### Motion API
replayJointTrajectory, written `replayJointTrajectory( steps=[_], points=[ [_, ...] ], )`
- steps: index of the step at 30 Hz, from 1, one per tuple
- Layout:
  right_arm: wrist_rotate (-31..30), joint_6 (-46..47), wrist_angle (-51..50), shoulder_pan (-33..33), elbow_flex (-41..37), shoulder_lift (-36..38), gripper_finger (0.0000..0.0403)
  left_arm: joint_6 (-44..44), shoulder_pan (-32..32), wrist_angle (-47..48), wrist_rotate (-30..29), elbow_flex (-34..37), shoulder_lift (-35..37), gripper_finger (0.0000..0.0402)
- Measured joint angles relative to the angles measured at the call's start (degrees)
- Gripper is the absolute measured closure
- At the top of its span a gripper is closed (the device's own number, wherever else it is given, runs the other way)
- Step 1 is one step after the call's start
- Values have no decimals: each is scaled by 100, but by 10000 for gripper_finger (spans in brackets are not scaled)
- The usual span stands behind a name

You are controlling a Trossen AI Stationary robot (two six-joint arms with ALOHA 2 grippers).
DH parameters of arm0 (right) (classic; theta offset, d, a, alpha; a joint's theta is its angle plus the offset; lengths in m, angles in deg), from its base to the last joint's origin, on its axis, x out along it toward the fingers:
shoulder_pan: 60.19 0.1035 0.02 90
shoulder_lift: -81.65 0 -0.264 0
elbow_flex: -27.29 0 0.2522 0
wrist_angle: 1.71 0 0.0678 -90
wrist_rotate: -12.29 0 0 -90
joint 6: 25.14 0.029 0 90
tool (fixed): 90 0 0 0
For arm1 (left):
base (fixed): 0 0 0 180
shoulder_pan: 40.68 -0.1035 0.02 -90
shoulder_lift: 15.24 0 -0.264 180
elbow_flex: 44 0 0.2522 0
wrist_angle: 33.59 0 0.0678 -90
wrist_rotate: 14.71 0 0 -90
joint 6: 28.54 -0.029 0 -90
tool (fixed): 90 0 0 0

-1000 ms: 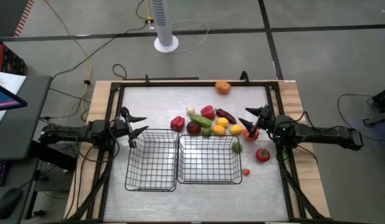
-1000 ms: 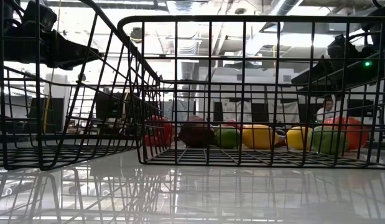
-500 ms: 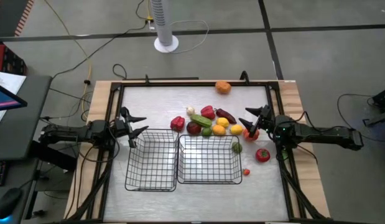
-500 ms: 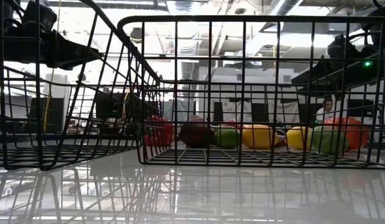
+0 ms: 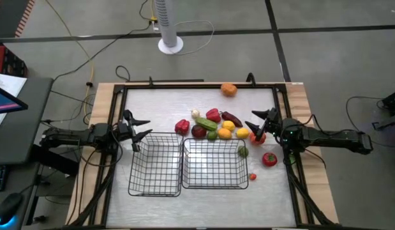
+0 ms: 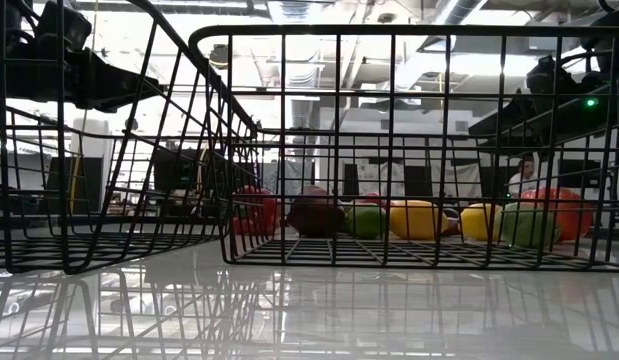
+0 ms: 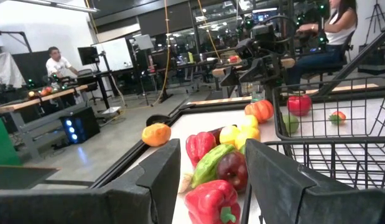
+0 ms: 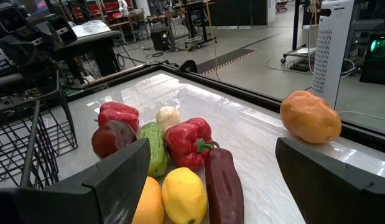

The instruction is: Sort produce into baskets

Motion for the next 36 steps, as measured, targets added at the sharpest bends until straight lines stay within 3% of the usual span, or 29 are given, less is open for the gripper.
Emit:
replayJointTrajectory(
  steps=[5,10,16,18,28,36],
  points=[
    [0,-1,1,1,1,0,28,-100,-1,0,-7,2,-1,233],
    [0,0,0,0,0,0,28,-1263,-2,58,-16,-11,-2,233],
    [0,0,2,2,1,1,28,-1534,-2,23,644,-13,-2,233],
    [0,0,0,0,2,0,28,-1278,-2,52,898,-13,-2,233],
    [0,0,0,2,0,0,28,-644,-4,-323,987,-15,-2,233],
    [0,-1,1,2,0,0,28,869,-3,-718,1302,-17,-1,233]
  ],
)
